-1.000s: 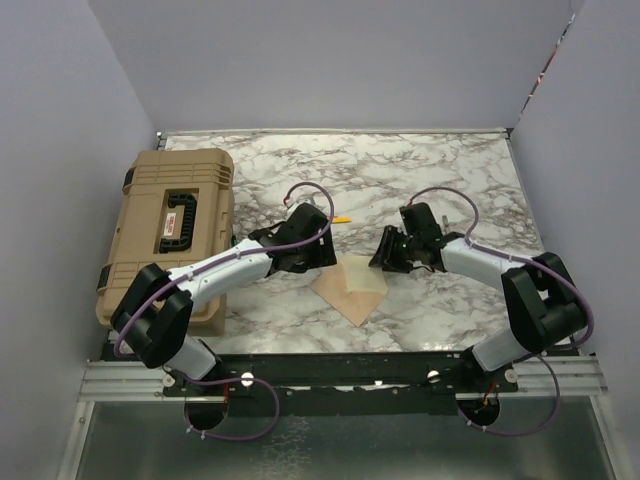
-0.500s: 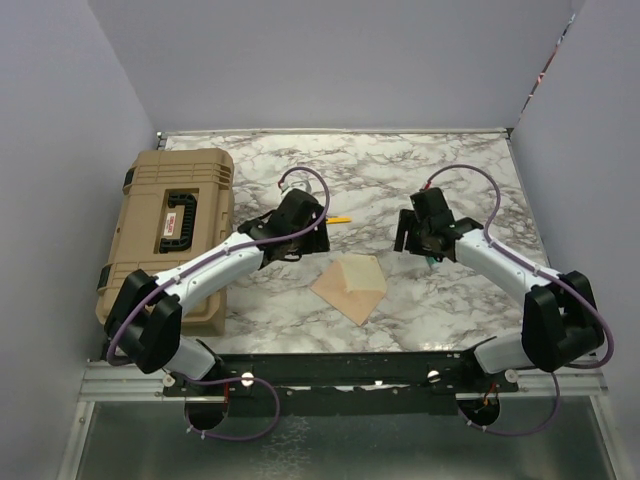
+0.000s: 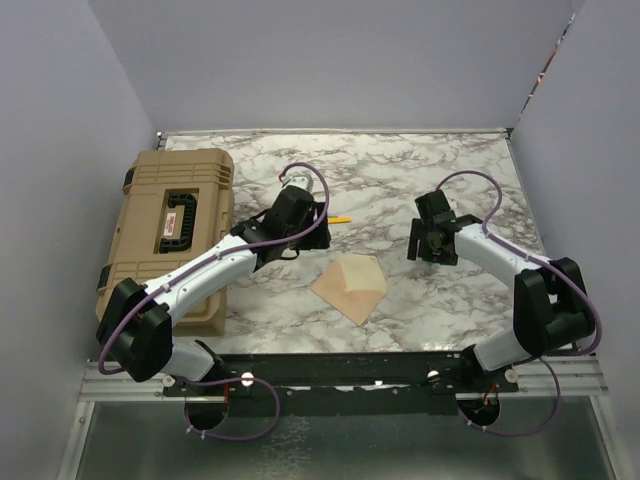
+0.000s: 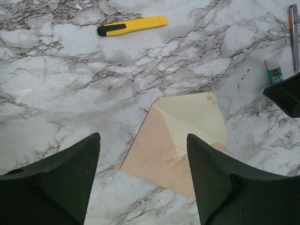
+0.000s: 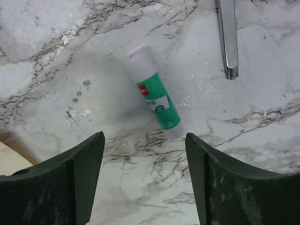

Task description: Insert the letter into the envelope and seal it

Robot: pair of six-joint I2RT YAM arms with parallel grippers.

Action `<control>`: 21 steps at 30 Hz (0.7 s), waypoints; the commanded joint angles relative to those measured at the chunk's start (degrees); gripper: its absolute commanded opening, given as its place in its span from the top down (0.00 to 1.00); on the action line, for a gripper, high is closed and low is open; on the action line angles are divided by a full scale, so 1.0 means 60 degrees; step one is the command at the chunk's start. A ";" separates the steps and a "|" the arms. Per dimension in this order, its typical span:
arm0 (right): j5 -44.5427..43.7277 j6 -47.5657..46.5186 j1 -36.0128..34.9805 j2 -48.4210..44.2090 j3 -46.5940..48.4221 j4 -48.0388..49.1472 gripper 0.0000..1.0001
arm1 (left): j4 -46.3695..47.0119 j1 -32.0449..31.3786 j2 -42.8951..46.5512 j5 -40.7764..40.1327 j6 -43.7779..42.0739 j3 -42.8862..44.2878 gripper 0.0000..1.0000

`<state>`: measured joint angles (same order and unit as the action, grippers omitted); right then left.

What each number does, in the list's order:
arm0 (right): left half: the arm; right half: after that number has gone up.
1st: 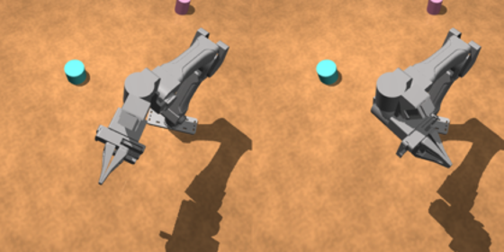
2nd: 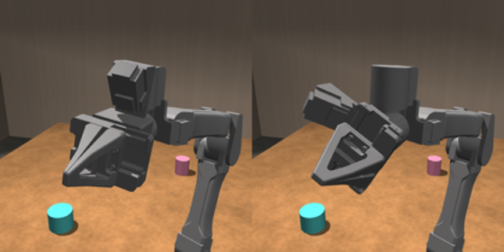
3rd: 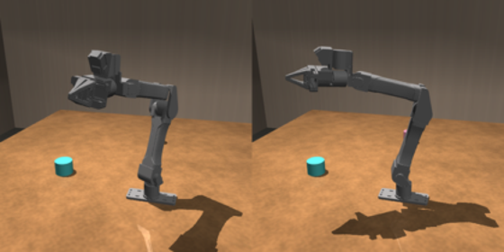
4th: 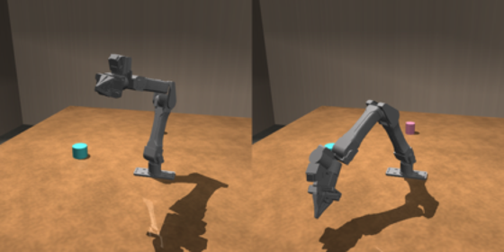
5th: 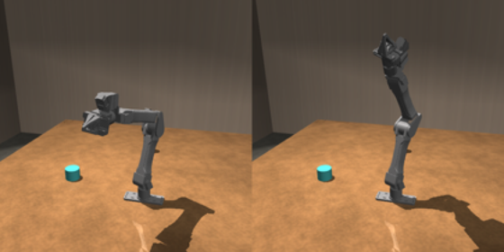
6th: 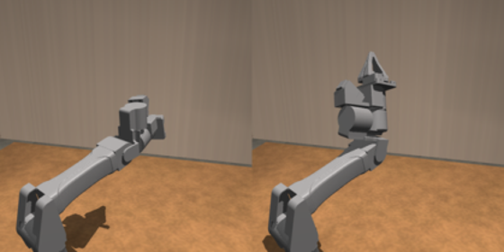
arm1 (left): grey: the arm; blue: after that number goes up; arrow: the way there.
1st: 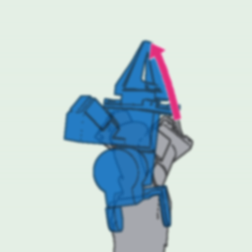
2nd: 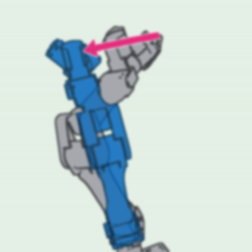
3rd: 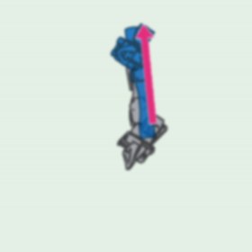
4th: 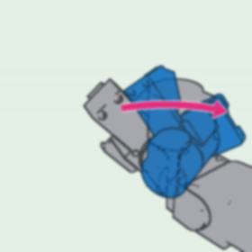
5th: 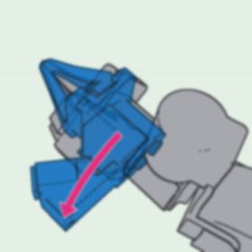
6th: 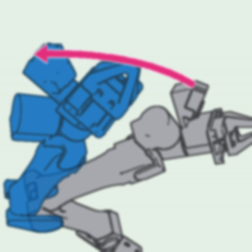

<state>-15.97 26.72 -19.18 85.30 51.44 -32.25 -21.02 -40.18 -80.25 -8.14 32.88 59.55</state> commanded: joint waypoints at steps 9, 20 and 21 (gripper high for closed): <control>0.1630 -0.1245 0.1241 0.1119 -0.0234 0.1065 0.39 | 0.0485 0.0102 0.0297 -0.0248 -0.0402 0.0000 0.01; 0.3050 -0.1176 0.1250 0.0832 -0.0614 0.1611 0.81 | 0.1299 0.0121 0.0272 -0.0024 0.0289 0.0481 0.01; 0.3277 -0.1141 0.1249 0.0640 -0.0705 0.1744 0.83 | 0.1391 0.0120 0.0265 0.0122 0.0296 0.0553 0.01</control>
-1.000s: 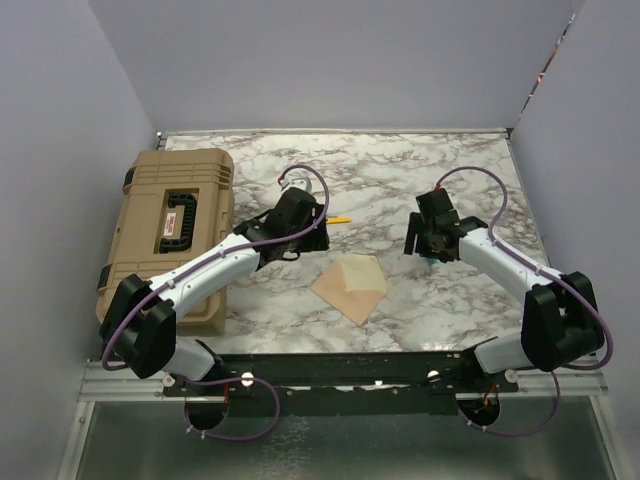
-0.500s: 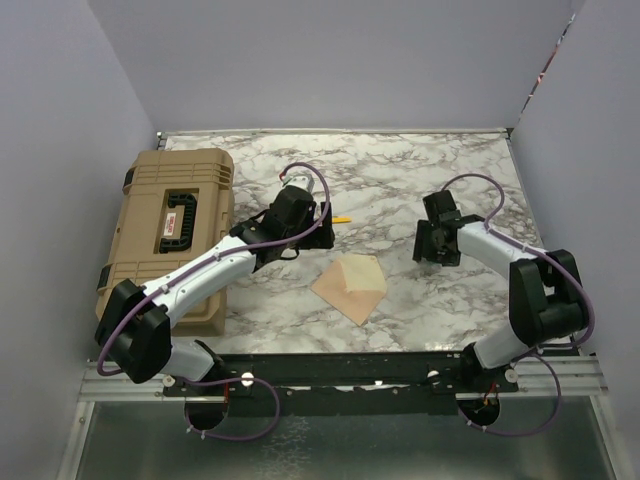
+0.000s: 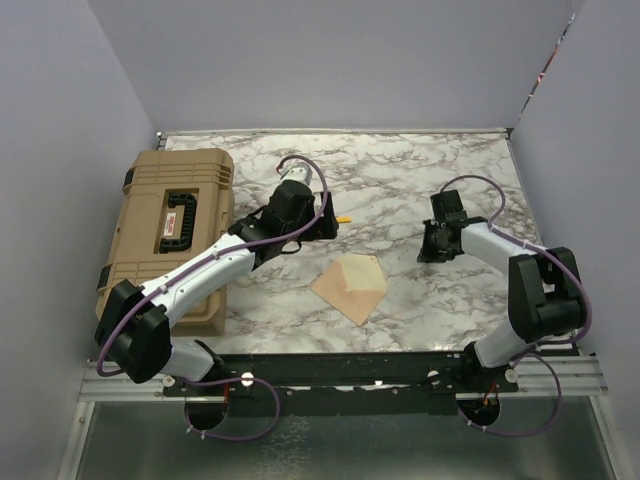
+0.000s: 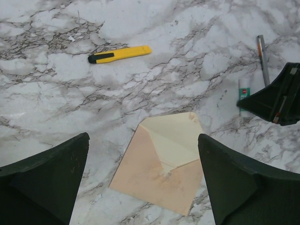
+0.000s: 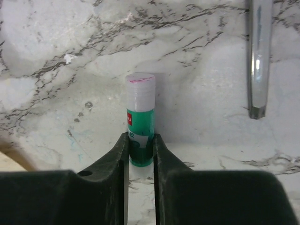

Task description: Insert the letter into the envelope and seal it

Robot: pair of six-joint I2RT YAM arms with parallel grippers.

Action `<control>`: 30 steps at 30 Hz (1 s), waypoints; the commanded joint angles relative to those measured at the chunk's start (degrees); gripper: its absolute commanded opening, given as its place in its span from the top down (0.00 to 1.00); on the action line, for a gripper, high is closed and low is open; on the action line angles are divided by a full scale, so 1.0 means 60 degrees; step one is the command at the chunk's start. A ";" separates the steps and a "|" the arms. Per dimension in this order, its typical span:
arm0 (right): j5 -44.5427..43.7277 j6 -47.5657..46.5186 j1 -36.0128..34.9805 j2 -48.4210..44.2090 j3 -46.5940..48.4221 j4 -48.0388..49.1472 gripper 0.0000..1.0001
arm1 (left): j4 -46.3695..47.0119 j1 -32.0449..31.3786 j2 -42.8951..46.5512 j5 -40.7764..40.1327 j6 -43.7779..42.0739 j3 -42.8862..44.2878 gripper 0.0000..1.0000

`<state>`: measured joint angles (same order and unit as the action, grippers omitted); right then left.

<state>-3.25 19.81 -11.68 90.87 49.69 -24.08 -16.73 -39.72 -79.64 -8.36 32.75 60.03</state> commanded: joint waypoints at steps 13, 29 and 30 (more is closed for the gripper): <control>0.7250 0.1511 -0.0015 -0.4801 -0.1968 0.4992 0.88 | 0.3520 0.0020 -0.0546 0.4044 0.1636 0.1136 0.04; 0.9571 0.3486 -0.0016 -0.6081 -0.1416 0.6622 0.88 | 0.6392 -0.0805 -0.1467 0.6116 0.2496 0.1450 0.39; 0.9554 0.3535 -0.0016 -0.6111 -0.1400 0.6648 0.88 | 0.6392 -0.0847 -0.1493 0.6157 0.2452 0.1450 0.43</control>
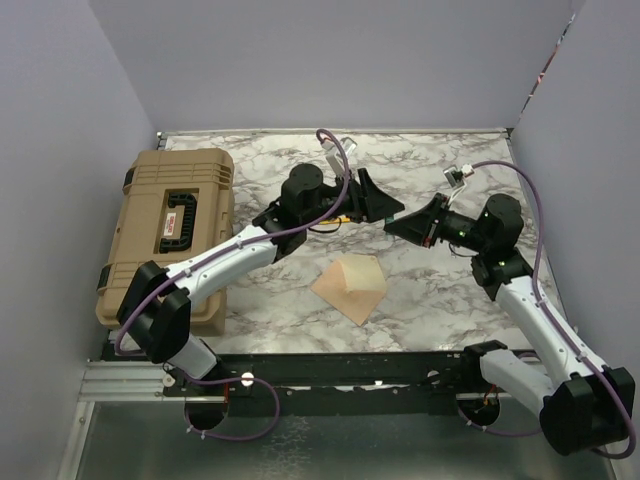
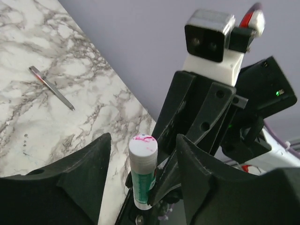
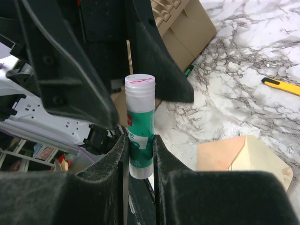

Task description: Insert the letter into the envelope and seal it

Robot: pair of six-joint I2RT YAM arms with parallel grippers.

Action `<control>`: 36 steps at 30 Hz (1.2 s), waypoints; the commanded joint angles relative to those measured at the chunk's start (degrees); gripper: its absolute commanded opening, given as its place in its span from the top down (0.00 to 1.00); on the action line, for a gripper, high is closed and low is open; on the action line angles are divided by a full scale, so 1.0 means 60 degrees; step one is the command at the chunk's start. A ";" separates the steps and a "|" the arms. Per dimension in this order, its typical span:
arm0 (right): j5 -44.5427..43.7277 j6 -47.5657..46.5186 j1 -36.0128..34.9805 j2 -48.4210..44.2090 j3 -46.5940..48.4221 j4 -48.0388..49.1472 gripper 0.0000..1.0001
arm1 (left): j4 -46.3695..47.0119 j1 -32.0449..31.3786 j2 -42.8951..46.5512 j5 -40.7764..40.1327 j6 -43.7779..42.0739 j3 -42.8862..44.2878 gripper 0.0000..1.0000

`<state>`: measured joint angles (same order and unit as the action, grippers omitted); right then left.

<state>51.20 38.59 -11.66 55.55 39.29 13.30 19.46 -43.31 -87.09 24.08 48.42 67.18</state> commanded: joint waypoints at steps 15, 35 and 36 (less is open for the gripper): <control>0.0255 -0.0305 -0.0019 -0.0338 0.0351 -0.0899 0.48 | 0.0235 -0.0157 -0.0399 0.0880 -0.0820 0.0927 1.00; -0.0798 0.2376 -0.0019 -0.0412 -0.0364 0.2593 0.90 | 0.0345 -0.0225 -0.0016 0.0619 -0.0602 0.0122 0.59; -0.0748 0.2490 -0.0019 -0.0378 -0.0421 0.2794 0.90 | 0.0446 -0.0236 0.0015 0.0578 -0.0536 0.0038 0.62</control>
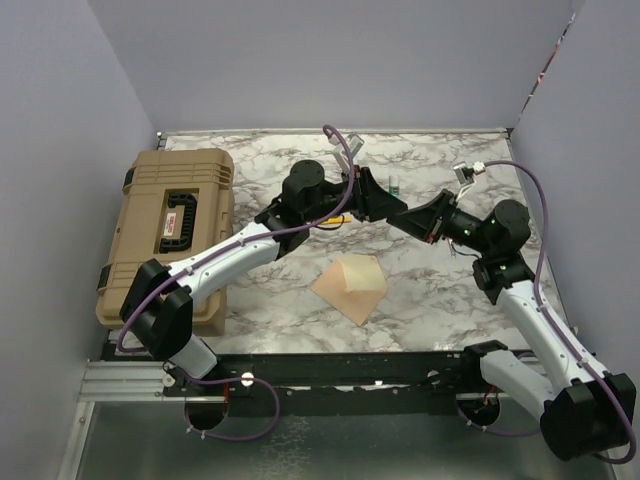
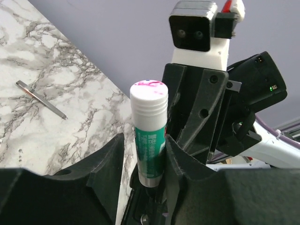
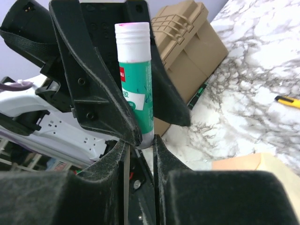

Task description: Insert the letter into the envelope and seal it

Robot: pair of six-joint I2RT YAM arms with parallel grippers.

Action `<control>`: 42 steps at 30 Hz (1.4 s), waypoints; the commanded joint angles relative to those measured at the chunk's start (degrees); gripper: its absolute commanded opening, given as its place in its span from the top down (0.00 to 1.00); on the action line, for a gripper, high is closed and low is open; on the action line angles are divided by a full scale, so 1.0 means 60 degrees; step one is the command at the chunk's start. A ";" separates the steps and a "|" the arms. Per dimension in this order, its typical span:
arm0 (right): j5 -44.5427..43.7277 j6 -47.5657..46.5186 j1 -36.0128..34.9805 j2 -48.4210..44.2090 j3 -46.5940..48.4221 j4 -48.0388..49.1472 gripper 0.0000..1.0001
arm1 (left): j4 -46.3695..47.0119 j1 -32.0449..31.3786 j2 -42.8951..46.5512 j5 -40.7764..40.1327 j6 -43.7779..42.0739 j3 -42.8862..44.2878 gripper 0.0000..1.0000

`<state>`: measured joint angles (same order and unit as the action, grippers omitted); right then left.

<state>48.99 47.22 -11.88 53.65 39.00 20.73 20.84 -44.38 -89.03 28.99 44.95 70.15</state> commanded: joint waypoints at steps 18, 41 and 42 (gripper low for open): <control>-0.1896 -0.3244 0.0017 0.0332 0.3623 -0.7523 0.42 | -0.3116 -0.0082 0.0541 -0.0573 -0.5440 0.0312 1.00; -0.0966 -0.2596 0.0017 0.2001 0.4152 -0.6282 0.43 | -0.3932 -0.0091 0.0337 0.0571 -0.6924 0.0760 1.00; -0.0890 -0.2551 0.0017 0.2019 0.4105 -0.6213 0.43 | -0.3952 -0.0091 0.0328 0.0600 -0.6943 0.0749 1.00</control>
<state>40.82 30.83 -11.90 65.08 64.23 -20.01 -2.04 -44.60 -87.00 28.93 4.80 73.41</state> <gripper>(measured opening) 0.576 0.182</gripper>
